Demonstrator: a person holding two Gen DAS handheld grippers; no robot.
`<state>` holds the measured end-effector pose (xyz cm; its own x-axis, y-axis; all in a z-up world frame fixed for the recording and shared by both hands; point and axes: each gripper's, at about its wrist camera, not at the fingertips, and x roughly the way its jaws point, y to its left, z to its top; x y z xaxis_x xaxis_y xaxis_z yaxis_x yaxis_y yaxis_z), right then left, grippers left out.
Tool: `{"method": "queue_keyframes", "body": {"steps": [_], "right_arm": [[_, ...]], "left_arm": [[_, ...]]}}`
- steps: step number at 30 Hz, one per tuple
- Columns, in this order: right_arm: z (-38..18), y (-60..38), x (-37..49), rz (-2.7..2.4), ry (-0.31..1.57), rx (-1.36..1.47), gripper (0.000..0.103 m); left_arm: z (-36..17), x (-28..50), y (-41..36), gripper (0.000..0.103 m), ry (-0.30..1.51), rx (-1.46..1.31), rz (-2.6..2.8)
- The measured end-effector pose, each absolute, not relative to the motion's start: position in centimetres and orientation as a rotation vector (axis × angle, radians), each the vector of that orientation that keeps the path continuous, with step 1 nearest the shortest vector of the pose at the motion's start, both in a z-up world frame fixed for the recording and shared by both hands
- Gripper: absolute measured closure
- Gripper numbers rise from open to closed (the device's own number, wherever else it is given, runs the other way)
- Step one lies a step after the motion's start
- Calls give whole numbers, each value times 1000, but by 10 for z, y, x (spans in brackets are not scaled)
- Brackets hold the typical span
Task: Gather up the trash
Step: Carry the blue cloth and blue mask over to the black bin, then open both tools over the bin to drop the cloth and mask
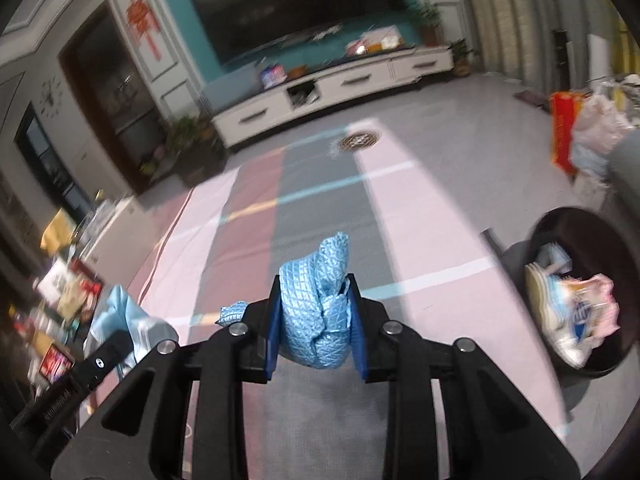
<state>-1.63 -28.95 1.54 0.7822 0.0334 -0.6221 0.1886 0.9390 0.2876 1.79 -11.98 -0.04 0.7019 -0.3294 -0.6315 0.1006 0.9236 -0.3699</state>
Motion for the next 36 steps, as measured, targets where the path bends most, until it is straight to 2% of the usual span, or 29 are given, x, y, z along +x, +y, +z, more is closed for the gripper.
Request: {"method": "queue_keyframes", "body": {"steps": [5, 10, 19, 25, 28, 30, 32, 33, 36], "right_arm": [[29, -349, -51, -267, 581, 383, 73], [19, -411, -78, -382, 555, 496, 73], [-20, -495, -122, -672, 591, 639, 73], [-45, -516, -131, -749, 626, 701, 72], [-56, -524, -129, -735, 641, 740, 68], [-59, -525, -128, -732, 654, 741, 62], [-57, -525, -129, -749, 654, 733, 46], [-55, -524, -132, -754, 639, 734, 33], [-47, -523, -139, -728, 593, 749, 19]], "left_arm": [[2, 19, -179, 90, 759, -298, -398], [0, 27, -237, 90, 801, -313, -553], [-26, 33, -348, 90, 896, -301, -824], [-55, 41, -402, 89, 988, -241, -889], [-64, 42, -415, 79, 1014, -215, -887], [-67, 42, -421, 54, 1029, -206, -880], [-65, 40, -423, 39, 1021, -189, -865], [-63, 38, -423, 31, 1011, -172, -858], [-52, 30, -419, 11, 972, -122, -828]]}}
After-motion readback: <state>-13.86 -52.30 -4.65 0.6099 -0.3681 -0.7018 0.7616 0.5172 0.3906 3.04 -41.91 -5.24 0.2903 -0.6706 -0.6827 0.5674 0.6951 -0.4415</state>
